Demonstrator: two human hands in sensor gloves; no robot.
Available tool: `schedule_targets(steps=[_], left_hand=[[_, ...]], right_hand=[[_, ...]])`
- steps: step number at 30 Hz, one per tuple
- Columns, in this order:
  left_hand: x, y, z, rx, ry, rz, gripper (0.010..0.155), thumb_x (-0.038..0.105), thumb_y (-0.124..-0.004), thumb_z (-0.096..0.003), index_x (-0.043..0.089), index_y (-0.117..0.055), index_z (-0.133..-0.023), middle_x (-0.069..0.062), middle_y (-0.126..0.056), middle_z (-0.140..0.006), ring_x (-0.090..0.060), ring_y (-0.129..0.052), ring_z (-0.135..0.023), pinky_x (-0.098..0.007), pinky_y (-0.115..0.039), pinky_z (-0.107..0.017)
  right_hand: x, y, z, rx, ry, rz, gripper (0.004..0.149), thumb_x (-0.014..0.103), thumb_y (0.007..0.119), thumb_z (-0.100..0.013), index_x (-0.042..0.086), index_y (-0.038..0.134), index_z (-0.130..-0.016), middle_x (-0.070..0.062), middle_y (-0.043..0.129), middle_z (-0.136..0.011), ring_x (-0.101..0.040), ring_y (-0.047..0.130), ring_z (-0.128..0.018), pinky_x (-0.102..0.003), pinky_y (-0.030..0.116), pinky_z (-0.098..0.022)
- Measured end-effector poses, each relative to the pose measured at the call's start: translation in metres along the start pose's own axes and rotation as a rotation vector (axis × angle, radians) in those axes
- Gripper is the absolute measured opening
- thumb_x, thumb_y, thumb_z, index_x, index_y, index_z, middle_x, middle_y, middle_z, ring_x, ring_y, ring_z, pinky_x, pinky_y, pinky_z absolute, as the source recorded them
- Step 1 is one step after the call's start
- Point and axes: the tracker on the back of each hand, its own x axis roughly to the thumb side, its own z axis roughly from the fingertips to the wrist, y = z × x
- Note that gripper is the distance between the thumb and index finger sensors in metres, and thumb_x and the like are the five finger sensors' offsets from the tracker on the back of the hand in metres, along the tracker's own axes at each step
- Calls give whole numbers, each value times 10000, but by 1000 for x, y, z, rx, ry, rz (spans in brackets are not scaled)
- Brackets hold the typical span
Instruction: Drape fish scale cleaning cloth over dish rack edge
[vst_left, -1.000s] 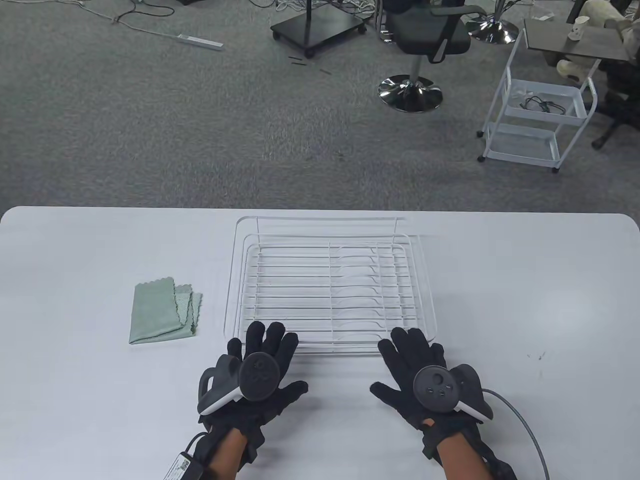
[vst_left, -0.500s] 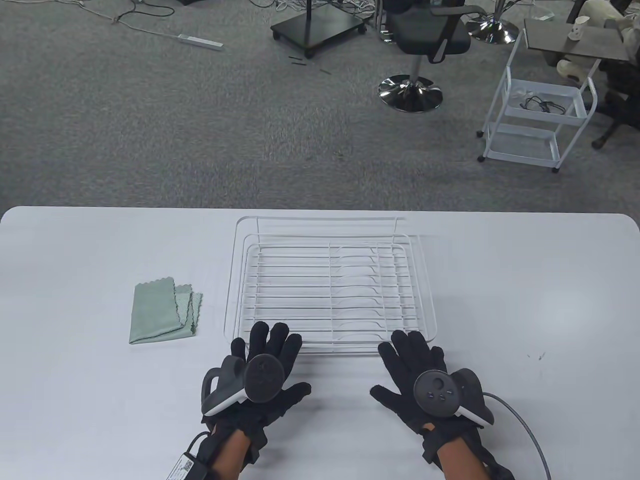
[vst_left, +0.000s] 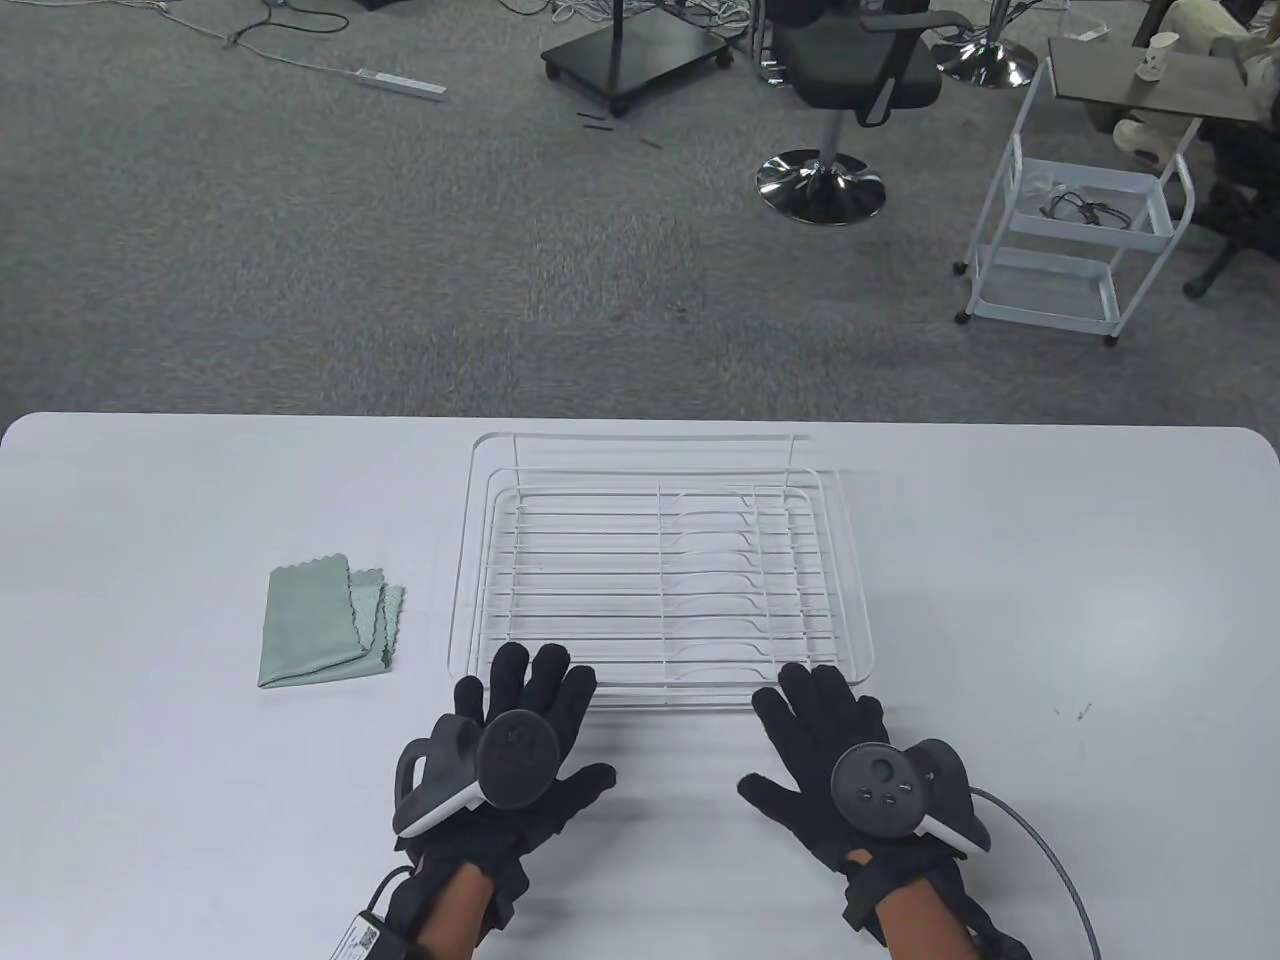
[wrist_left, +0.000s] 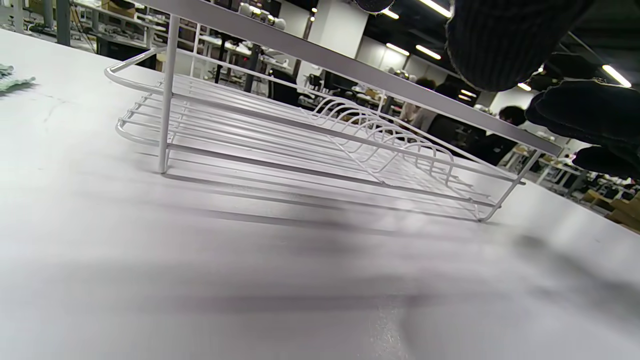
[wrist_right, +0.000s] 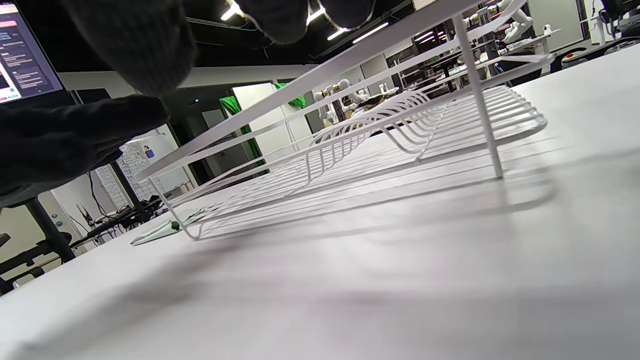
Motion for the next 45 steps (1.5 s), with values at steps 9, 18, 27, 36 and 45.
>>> schedule_targets(steps=[9, 18, 27, 36, 45], left_hand=[[-12, 8, 5, 30, 48, 30, 899, 645, -718, -553, 275, -243, -1221, 13, -94, -1231, -340, 49, -1083, -656, -92, -734], [-111, 67, -3, 167, 432, 225, 977, 636, -731, -565, 213, -131, -1209, -47, -1, -1203, -364, 82, -1057, -647, -76, -731], [-221, 46, -69, 59, 776, 234, 1017, 631, -749, -550, 150, -125, -1192, -111, -20, -1190, -422, 48, -1054, -659, -139, -745], [-242, 22, -91, 37, 950, 185, 865, 527, -862, -509, 172, -475, -1196, -116, -382, -1225, -463, -397, -1135, -683, -420, -787], [-220, 29, -14, 356, 938, 211, 423, 345, -937, -513, 233, -938, -921, -66, -922, -981, -366, -934, -921, -573, -765, -675]], right_hand=[[0, -3, 1, -26, -26, -30, 723, 603, 666, -601, 208, 402, -1145, -187, 304, -1208, -476, 220, -1076, -758, 336, -700], [3, -13, 5, -87, -51, -113, 720, 602, 655, -604, 201, 409, -1149, -192, 299, -1212, -480, 218, -1078, -763, 343, -698], [2, -19, 3, -111, -57, -169, 708, 596, 644, -610, 194, 426, -1151, -196, 303, -1214, -482, 216, -1080, -765, 343, -697], [-1, -15, 1, -90, -31, -203, 699, 585, 639, -615, 186, 431, -1150, -201, 302, -1211, -489, 215, -1075, -764, 343, -695], [9, -14, 5, -100, -76, -274, 670, 559, 629, -623, 179, 449, -1145, -202, 306, -1208, -491, 224, -1072, -761, 351, -696]])
